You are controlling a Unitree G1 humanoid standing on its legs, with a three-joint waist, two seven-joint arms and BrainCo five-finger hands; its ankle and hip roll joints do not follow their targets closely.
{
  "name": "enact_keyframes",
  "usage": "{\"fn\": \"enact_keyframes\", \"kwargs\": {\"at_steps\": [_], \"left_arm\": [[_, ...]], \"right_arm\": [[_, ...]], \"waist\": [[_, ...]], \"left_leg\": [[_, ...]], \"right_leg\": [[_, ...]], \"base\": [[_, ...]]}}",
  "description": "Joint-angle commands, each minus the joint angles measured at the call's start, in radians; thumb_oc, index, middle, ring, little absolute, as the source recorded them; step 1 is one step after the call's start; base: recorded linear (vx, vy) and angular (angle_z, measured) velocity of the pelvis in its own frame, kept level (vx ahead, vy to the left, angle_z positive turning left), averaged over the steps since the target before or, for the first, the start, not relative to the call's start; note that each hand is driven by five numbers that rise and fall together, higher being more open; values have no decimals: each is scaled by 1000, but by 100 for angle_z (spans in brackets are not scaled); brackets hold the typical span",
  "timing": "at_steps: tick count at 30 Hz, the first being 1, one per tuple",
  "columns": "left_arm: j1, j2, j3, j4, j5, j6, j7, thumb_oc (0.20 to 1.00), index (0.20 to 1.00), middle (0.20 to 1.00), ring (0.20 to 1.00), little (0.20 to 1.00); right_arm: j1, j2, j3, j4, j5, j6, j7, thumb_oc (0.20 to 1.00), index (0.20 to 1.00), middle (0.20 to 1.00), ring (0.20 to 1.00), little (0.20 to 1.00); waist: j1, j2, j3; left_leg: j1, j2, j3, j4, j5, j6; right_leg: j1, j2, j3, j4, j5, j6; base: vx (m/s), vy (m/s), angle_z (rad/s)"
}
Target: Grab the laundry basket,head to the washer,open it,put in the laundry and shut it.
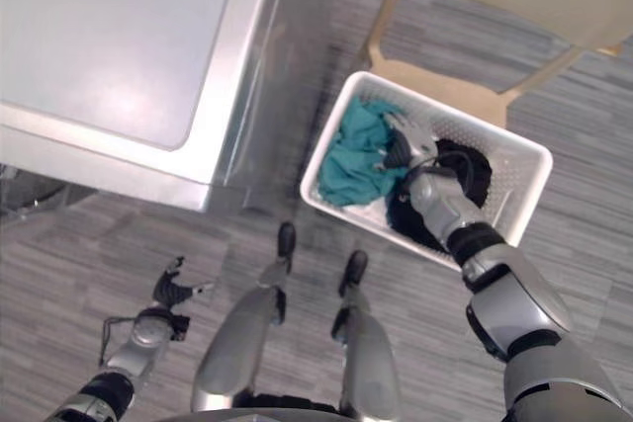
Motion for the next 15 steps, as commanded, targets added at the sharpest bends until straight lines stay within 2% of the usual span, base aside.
{"fn": "enact_keyframes", "kwargs": {"at_steps": [1,2,3,4,5,6,15], "left_arm": [[2,40,-19,8,-29,-11,25,1000,1000,1000,1000,1000],[1,39,-21,9,-28,-9,26,1000,1000,1000,1000,1000],[-6,36,-21,17,-31,-5,27,1000,1000,1000,1000,1000],[-8,33,-21,19,-30,-3,27,1000,1000,1000,1000,1000],[-7,33,-21,19,-30,-3,27,1000,1000,1000,1000,1000],[-10,29,-21,21,-28,-2,27,1000,1000,1000,1000,1000],[-32,6,-14,-14,-18,7,31,1000,1000,1000,1000,1000]], "right_arm": [[-43,-5,30,5,-7,1,-34,1000,1000,1000,1000,1000],[-41,3,37,13,-6,3,-31,1000,1000,1000,1000,1000],[-37,16,41,12,-1,8,-24,671,671,671,671,671],[-26,24,38,6,3,8,-22,548,548,548,548,548],[-26,24,38,6,3,8,-22,354,354,354,354,354],[-16,30,31,-1,11,8,-21,200,200,200,200,200],[157,64,-139,-192,143,-27,-44,200,200,200,200,200]], "waist": [[14,-24,-7],[16,-23,-3],[20,-21,4],[20,-21,4],[20,-21,4],[21,-22,4],[3,-29,-22]], "left_leg": [[-52,-7,-4,91,-83,-38],[-57,-8,-9,92,-81,-38],[-64,-11,-17,89,-78,-38],[-63,-12,-21,85,-76,-38],[-63,-12,-21,85,-76,-38],[-63,-14,-24,83,-76,-39],[-5,-23,-32,48,-83,-36]], "right_leg": [[-72,-40,12,76,-33,41],[-73,-41,8,78,-36,40],[-78,-44,1,83,-38,40],[-77,-43,-2,82,-40,40],[-77,-43,-2,82,-40,40],[-74,-43,-6,81,-40,40],[-27,-41,-6,57,-34,48]], "base": [[5,-25,13],[8,-47,16],[19,-37,24],[18,-33,29],[19,-26,32],[30,-23,22],[12,-9,5]]}}
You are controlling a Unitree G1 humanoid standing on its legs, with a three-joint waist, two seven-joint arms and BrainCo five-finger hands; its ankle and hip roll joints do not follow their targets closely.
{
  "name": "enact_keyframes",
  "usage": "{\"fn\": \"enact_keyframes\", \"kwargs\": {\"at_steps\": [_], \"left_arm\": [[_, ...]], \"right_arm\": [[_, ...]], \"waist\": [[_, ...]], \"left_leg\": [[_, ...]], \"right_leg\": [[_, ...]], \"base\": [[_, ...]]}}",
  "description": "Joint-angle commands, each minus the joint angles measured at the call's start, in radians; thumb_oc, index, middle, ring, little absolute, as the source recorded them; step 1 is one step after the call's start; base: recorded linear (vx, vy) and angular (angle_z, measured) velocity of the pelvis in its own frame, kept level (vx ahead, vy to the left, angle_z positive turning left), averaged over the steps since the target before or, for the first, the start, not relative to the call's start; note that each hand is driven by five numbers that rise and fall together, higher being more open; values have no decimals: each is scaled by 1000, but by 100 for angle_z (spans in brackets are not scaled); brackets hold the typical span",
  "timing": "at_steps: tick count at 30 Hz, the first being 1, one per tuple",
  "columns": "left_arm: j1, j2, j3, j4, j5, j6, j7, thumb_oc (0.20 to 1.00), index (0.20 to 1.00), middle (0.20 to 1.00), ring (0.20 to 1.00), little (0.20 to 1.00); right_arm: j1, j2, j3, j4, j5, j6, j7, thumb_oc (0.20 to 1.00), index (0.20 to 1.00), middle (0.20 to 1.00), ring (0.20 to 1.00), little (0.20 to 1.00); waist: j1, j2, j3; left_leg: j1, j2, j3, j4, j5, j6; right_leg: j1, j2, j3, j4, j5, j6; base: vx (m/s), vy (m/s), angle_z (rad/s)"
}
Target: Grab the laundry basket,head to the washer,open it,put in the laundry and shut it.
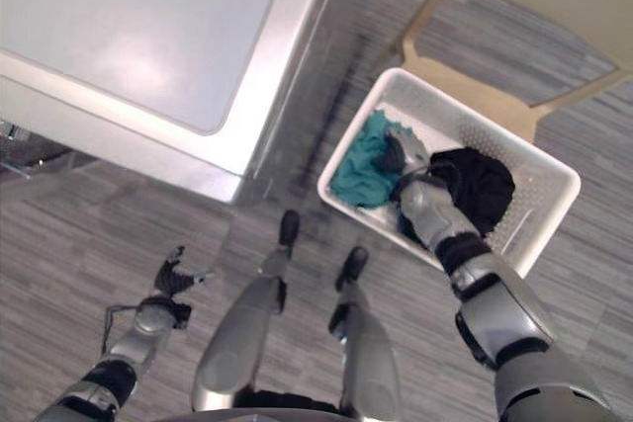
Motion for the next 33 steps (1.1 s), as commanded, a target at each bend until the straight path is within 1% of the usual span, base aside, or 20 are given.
{"fn": "enact_keyframes", "kwargs": {"at_steps": [1,6,7,8,9,12,14,17,18,20,21,22,24,25,26,27,28,29,30,33], "left_arm": [[13,-7,-5,-13,-15,-7,21,1000,1000,1000,1000,1000],[39,-18,8,-42,-14,5,0,1000,1000,1000,1000,1000],[62,-16,20,-65,-4,12,-13,1000,1000,1000,1000,1000],[63,-16,20,-66,-4,12,-13,1000,1000,1000,1000,1000],[90,-7,44,-94,1,19,-21,1000,1000,1000,1000,1000],[123,2,64,-118,5,27,-34,1000,1000,1000,1000,1000],[179,14,103,-170,5,30,-44,1000,1000,1000,1000,1000],[216,21,120,-198,15,34,-50,1000,1000,1000,1000,1000],[230,30,125,-224,27,33,-54,1000,1000,1000,1000,1000],[229,44,132,-259,30,29,-56,1000,1000,1000,1000,1000],[229,44,132,-260,30,29,-56,1000,1000,1000,1000,1000],[233,56,145,-297,33,22,-58,1000,1000,1000,1000,1000],[243,69,155,-331,30,13,-59,1000,1000,1000,1000,1000],[246,75,156,-344,29,11,-62,1000,1000,1000,1000,1000],[255,76,154,-379,22,3,-62,1000,1000,1000,1000,1000],[259,78,156,-398,18,2,-65,1000,1000,1000,1000,1000],[262,80,159,-422,9,-4,-62,1000,1000,1000,1000,1000],[263,81,160,-423,9,-3,-63,1000,1000,1000,1000,1000],[259,74,149,-457,-4,-12,-65,1000,1000,1000,1000,1000],[251,67,137,-498,-17,-22,-76,1000,1000,1000,1000,1000]], "right_arm": [[70,5,-87,-123,128,-65,-39,200,200,200,200,200],[178,50,-203,-253,231,-96,-45,200,200,200,200,200],[236,76,-258,-331,282,-119,-35,200,200,200,200,200],[238,76,-259,-333,282,-118,-35,200,200,200,200,200],[303,96,-313,-442,336,-142,-10,200,200,200,200,200],[364,107,-341,-512,358,-155,21,200,200,200,200,200],[430,117,-362,-626,391,-170,84,200,200,200,200,200],[474,125,-360,-688,408,-170,130,200,200,200,200,200],[530,132,-370,-739,423,-180,167,200,200,200,200,200],[577,143,-373,-779,435,-192,193,200,200,200,200,200],[577,143,-373,-779,435,-192,193,200,200,200,200,200],[615,140,-380,-813,429,-206,212,200,200,200,200,200],[648,142,-393,-846,412,-211,221,200,200,200,200,200],[656,141,-395,-848,408,-213,221,200,200,200,200,200],[653,139,-392,-851,403,-212,222,200,200,200,200,200],[647,138,-389,-854,397,-214,216,200,200,200,200,200],[635,134,-379,-851,400,-214,218,200,200,200,200,200],[634,134,-378,-850,400,-215,218,200,200,200,200,200],[612,122,-362,-853,409,-225,212,200,200,200,200,200],[597,97,-360,-858,410,-225,211,200,200,200,200,200]], "waist": [[-14,-24,-51],[-34,-24,-89],[-48,-27,-116],[-47,-28,-116],[-65,-34,-148],[-79,-41,-183],[-94,-52,-220],[-95,-53,-237],[-103,-49,-243],[-115,-42,-232],[-115,-41,-236],[-117,-36,-241],[-108,-40,-262],[-99,-43,-275],[-90,-46,-283],[-85,-50,-290],[-74,-49,-290],[-76,-49,-292],[-63,-32,-289],[-64,-14,-276]], "left_leg": [[17,-18,35,24,-96,-28],[73,-17,45,-5,-103,-26],[106,-17,49,-13,-112,-23],[108,-17,49,-14,-112,-23],[152,-19,61,-19,-129,-16],[191,-21,70,-22,-141,-8],[248,-23,92,-20,-166,4],[296,-23,114,-28,-180,13],[316,-17,116,-26,-182,16],[314,-12,93,-10,-176,21],[309,-12,94,-10,-174,21],[304,-7,74,3,-167,21],[285,-7,38,10,-153,13],[269,-6,25,13,-145,9],[250,-7,5,22,-135,-1],[217,-5,-10,24,-107,-20],[190,3,-14,23,-74,-42],[188,3,-15,23,-73,-43],[132,21,-33,-5,7,-89],[112,29,-25,-53,44,-108]], "right_leg": [[-47,-48,47,48,-17,56],[-3,-51,52,29,-13,63],[26,-53,56,23,-14,67],[27,-53,57,22,-14,67],[63,-55,62,16,-13,73],[94,-57,67,7,-11,77],[129,-58,84,9,-11,87],[150,-59,95,20,-10,96],[151,-60,115,71,-22,102],[145,-30,179,168,-60,105],[141,-30,180,166,-56,104],[161,-6,219,235,-97,92],[188,9,252,283,-111,83],[213,16,264,258,-128,75],[242,26,274,218,-168,56],[273,46,282,164,-197,42],[283,55,280,125,-201,34],[283,56,279,121,-199,33],[279,93,271,58,-207,7],[267,108,239,35,-190,1]], "base": [[-4,16,-6],[30,19,-3],[44,18,-10],[98,60,-13],[92,61,-12],[101,75,-8],[72,117,-11],[20,67,-44],[-43,-9,-58],[-85,-38,-17],[-124,-105,22],[-120,-142,39],[-150,-248,51],[-144,-263,61],[-180,-281,95],[-228,-308,94],[-180,-228,89],[-294,-283,51],[-289,-267,59],[-287,-177,75]]}}
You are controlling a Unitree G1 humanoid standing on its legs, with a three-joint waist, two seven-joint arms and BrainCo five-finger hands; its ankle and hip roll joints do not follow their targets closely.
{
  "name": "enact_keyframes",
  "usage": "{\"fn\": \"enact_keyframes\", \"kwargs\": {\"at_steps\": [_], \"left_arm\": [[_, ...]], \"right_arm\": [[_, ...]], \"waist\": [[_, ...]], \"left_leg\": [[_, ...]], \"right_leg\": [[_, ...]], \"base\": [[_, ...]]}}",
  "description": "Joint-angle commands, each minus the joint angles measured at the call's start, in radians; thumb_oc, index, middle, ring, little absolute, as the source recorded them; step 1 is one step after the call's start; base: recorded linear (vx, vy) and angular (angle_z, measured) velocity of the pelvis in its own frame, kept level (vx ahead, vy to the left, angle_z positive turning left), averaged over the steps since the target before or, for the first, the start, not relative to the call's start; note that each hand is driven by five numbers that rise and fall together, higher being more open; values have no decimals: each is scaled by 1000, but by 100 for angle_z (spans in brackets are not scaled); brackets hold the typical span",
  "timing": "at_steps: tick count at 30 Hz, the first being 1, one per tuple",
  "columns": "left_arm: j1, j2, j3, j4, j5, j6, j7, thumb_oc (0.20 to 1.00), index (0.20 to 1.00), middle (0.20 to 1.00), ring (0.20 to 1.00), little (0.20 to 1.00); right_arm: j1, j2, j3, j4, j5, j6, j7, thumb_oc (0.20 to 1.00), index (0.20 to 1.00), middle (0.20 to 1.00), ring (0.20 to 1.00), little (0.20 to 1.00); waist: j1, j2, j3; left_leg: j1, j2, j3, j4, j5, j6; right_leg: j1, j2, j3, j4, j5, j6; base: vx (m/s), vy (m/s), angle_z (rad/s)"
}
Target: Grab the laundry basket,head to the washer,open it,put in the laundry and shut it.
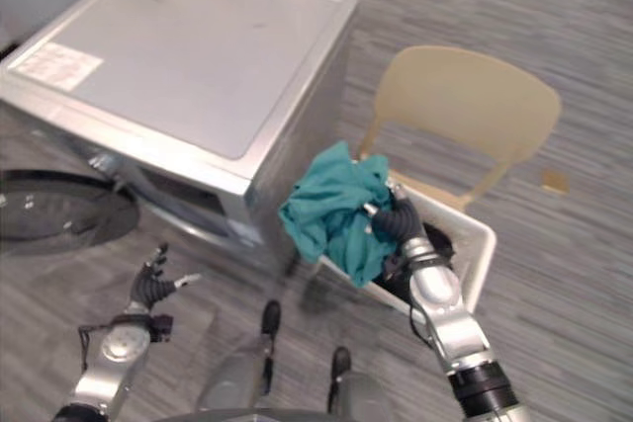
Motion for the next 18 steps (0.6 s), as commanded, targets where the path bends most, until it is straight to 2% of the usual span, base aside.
{"fn": "enact_keyframes", "kwargs": {"at_steps": [1,2,3,4,5,7,8,9,11,13,18], "left_arm": [[-43,33,-6,-54,-19,-61,-20,1000,1000,1000,1000,1000],[-46,45,-15,-109,-4,-76,-44,1000,1000,1000,1000,1000],[-46,58,-20,-142,2,-88,-54,1000,1000,1000,1000,1000],[-46,66,-30,-163,9,-94,-65,1000,1000,1000,1000,1000],[-46,66,-30,-163,9,-94,-65,1000,1000,1000,1000,1000],[-55,85,-56,-213,33,-116,-74,1000,1000,1000,1000,1000],[-61,93,-63,-233,38,-119,-78,1000,1000,1000,1000,1000],[-82,99,-91,-265,44,-126,-90,1000,1000,1000,1000,1000],[-141,108,-162,-283,83,-131,-103,1000,1000,1000,1000,1000],[-211,136,-237,-290,171,-140,-108,1000,1000,1000,1000,1000],[-305,145,-319,-283,212,-142,-108,1000,1000,1000,1000,1000]], "right_arm": [[-67,-18,-1,-83,18,-80,-9,200,200,200,200,200],[-73,-37,5,-88,18,-74,-1,200,200,200,200,200],[-77,-43,15,-90,25,-73,10,200,200,200,200,200],[-78,-46,25,-93,27,-73,18,200,200,200,200,200],[-79,-46,25,-93,27,-73,18,200,200,200,200,200],[-96,-48,50,-98,46,-81,42,200,200,200,200,200],[-103,-47,60,-97,53,-83,49,200,200,200,200,200],[-119,-40,83,-101,68,-80,69,200,200,200,200,200],[-152,-20,124,-95,113,-76,87,200,200,200,200,200],[-207,1,196,-79,163,-66,113,200,200,200,200,200],[-287,43,290,-55,224,-50,134,200,200,200,200,200]], "waist": [[-5,-57,-7],[-23,-67,-8],[-28,-77,-7],[-31,-84,-8],[-32,-83,-9],[-45,-97,-17],[-52,-100,-21],[-74,-98,-39],[-86,-94,-71],[-87,-104,-96],[-85,-119,-126]], "left_leg": [[-35,-52,88,-16,10,-2],[-20,-46,150,28,-41,24],[-4,-53,155,78,-86,38],[7,-59,151,113,-118,44],[3,-58,149,114,-116,44],[54,-69,151,169,-199,55],[76,-64,163,183,-221,57],[144,-43,211,163,-246,54],[185,-37,247,66,-211,47],[234,-49,232,-4,-207,43],[274,-60,226,-46,-206,51]], "right_leg": [[106,-52,-12,-176,41,79],[90,-74,-54,-193,65,86],[84,-89,-65,-194,75,86],[82,-97,-76,-197,81,83],[80,-96,-77,-198,84,83],[74,-114,-97,-203,98,79],[72,-119,-111,-209,104,78],[72,-120,-140,-224,108,79],[88,-119,-186,-259,128,88],[119,-115,-188,-279,139,98],[143,-110,-166,-286,145,103]], "base": [[-312,-70,77],[-383,-96,71],[-294,-84,84],[-123,-43,86],[-94,-35,89],[-110,-20,56],[-96,8,26],[-53,25,70],[34,84,87],[85,116,83],[64,81,12]]}}
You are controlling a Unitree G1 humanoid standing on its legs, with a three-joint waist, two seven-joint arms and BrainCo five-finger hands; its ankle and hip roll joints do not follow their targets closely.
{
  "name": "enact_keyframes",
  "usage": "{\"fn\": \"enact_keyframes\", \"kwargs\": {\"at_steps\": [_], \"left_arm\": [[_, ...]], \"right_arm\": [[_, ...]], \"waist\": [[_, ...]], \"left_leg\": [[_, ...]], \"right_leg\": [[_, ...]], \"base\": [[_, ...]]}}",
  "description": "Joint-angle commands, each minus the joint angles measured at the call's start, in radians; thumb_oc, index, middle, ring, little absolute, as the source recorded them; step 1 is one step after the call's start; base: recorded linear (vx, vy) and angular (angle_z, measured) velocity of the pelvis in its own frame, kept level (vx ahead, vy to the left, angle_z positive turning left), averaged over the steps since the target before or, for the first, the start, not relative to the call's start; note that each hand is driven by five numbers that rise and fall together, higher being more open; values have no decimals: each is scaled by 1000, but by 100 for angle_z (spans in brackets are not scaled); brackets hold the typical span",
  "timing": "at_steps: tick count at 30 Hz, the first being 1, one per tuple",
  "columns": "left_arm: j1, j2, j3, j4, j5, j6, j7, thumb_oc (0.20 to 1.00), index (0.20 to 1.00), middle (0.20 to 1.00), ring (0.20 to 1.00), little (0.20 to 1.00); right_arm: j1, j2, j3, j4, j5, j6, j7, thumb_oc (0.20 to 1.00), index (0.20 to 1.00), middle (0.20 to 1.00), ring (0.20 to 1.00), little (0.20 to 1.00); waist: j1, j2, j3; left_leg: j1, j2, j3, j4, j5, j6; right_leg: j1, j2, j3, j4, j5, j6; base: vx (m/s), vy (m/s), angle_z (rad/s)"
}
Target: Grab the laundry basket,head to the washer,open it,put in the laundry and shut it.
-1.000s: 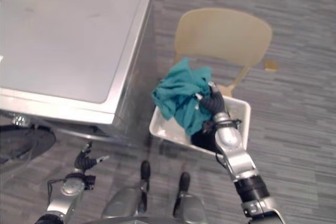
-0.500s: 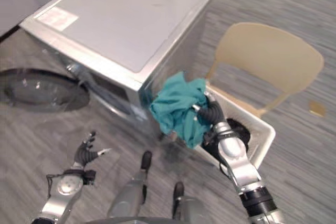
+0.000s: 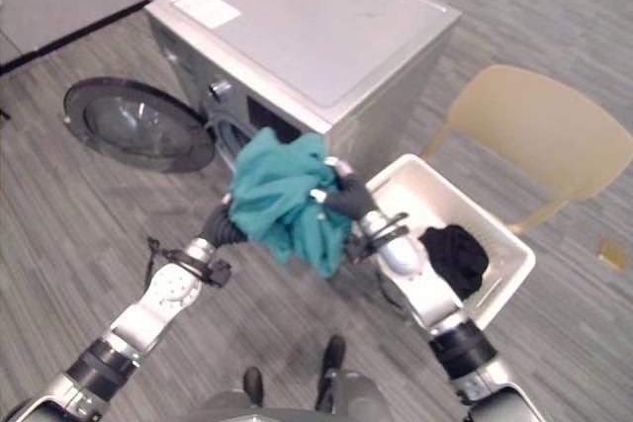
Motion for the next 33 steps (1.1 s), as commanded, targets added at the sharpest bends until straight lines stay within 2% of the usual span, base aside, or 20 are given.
{"fn": "enact_keyframes", "kwargs": {"at_steps": [1,5,6,7,8,9,14,15,16,17,23,28,30,33], "left_arm": [[-27,43,-12,-15,57,-64,8,1000,1000,1000,1000,1000],[-83,21,-64,10,104,-55,35,1000,1000,1000,1000,1000],[-99,12,-72,24,116,-53,46,940,940,940,940,940],[-110,5,-75,30,129,-49,61,689,689,689,689,689],[-110,4,-75,31,130,-49,62,269,269,269,269,269],[-127,-3,-78,42,146,-48,84,200,200,200,200,200],[-145,-17,-59,58,169,-41,130,200,200,200,200,200],[-139,-20,-52,61,166,-40,131,200,200,200,200,200],[-118,-18,-35,61,168,-39,132,200,200,200,200,200],[-102,-16,-23,61,168,-37,131,200,200,200,200,200],[6,-31,72,67,97,-27,123,200,200,200,200,200],[203,-49,265,89,-31,-18,110,200,200,200,200,200],[272,-59,349,128,-79,-17,98,200,200,200,200,200],[327,-65,408,155,-101,-14,88,200,200,200,200,200]], "right_arm": [[-61,48,0,-25,95,-48,10,200,200,200,200,200],[-93,106,45,-5,132,-43,9,200,200,200,200,200],[-97,122,55,1,142,-44,9,200,200,200,200,200],[-92,133,64,0,150,-41,7,200,200,200,200,200],[-92,133,64,0,150,-41,6,200,200,200,200,200],[-89,146,77,5,166,-43,12,200,200,200,200,200],[-55,169,104,21,201,-32,16,200,200,200,200,200],[-49,169,107,25,203,-30,18,319,319,319,319,319],[-32,165,106,29,201,-21,23,699,699,699,699,699],[-21,162,103,31,201,-17,27,1000,1000,1000,1000,1000],[42,117,47,12,157,-6,23,1000,1000,1000,1000,1000],[203,7,-142,-60,-25,-17,-9,1000,1000,1000,1000,1000],[301,-46,-246,-69,-140,-17,-22,1000,1000,1000,1000,1000],[374,-64,-311,-56,-180,-13,-25,1000,1000,1000,1000,1000]], "waist": [[8,-48,-73],[5,-50,-89],[5,-51,-91],[4,-51,-94],[4,-51,-93],[3,-51,-94],[-1,-45,-96],[-1,-44,-97],[0,-42,-100],[1,-43,-102],[7,-46,-101],[5,-48,-106],[0,-46,-104],[-3,-44,-103]], "left_leg": [[-69,-36,-44,-34,35,22],[-51,-41,-39,-34,24,28],[-46,-41,-37,-34,22,29],[-44,-42,-37,-34,20,31],[-43,-43,-37,-34,19,31],[-41,-43,-37,-34,18,31],[-35,-48,-40,-34,15,35],[-32,-48,-39,-34,15,35],[-27,-49,-38,-34,13,36],[-24,-49,-39,-34,13,36],[-22,-50,-43,-34,15,36],[-19,-48,-46,-34,20,34],[-21,-47,-48,-34,24,34],[-22,-46,-49,-34,25,34]], "right_leg": [[146,12,65,-96,-98,88],[160,10,75,-92,-100,93],[162,9,77,-91,-99,95],[164,8,79,-91,-99,96],[165,8,79,-91,-99,96],[165,7,79,-89,-98,97],[168,2,82,-86,-95,101],[169,1,80,-86,-95,101],[175,-1,80,-90,-94,102],[179,-3,80,-92,-93,102],[189,-4,75,-101,-89,102],[195,-1,77,-110,-82,101],[193,0,77,-112,-80,101],[192,2,76,-115,-78,102]], "base": [[37,31,-3],[49,58,-5],[31,43,-14],[19,25,-14],[14,27,-9],[15,39,-7],[4,21,-2],[4,46,-1],[21,37,-1],[0,0,0],[-3,-2,1],[-3,-24,1],[-9,-17,0],[-10,-15,-1]]}}
